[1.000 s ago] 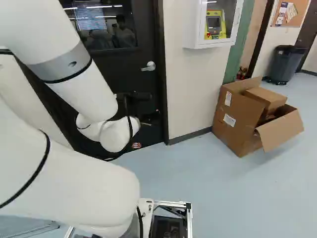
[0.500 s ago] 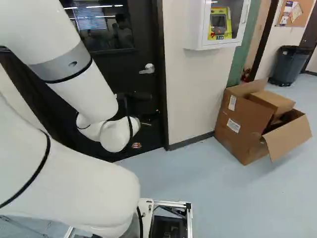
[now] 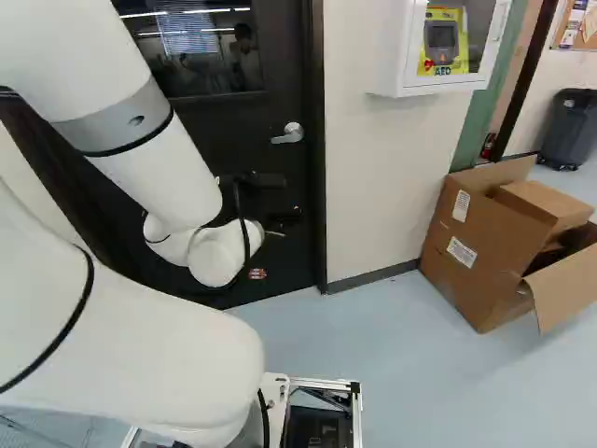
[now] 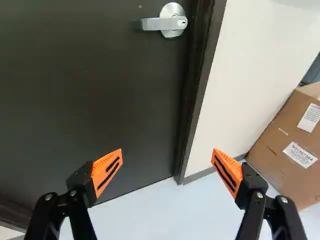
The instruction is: Open the door and move inside
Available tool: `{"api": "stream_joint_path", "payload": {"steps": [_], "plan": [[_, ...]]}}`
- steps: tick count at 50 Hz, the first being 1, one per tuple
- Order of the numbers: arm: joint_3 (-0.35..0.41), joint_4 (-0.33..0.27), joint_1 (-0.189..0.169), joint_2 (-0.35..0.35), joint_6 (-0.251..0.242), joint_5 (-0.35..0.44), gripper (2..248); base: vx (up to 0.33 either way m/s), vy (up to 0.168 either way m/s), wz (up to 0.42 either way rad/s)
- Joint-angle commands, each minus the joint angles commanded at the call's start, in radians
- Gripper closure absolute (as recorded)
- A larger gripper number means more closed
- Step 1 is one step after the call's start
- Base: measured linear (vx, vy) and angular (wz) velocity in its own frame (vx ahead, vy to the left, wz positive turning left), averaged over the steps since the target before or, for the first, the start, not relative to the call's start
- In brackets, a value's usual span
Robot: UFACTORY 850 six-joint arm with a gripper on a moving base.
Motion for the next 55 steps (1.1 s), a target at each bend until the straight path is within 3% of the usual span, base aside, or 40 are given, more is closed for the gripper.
{"api": "stream_joint_path", "payload": {"steps": [26,55], "plan": [[0.000,0.000,0.000,0.000,0.000,0.000,3,0.125,0.028,0.125],[-0.022,0.000,0.000,-0.003,0.000,0.000,3,0.043,0.002,0.004]]}}
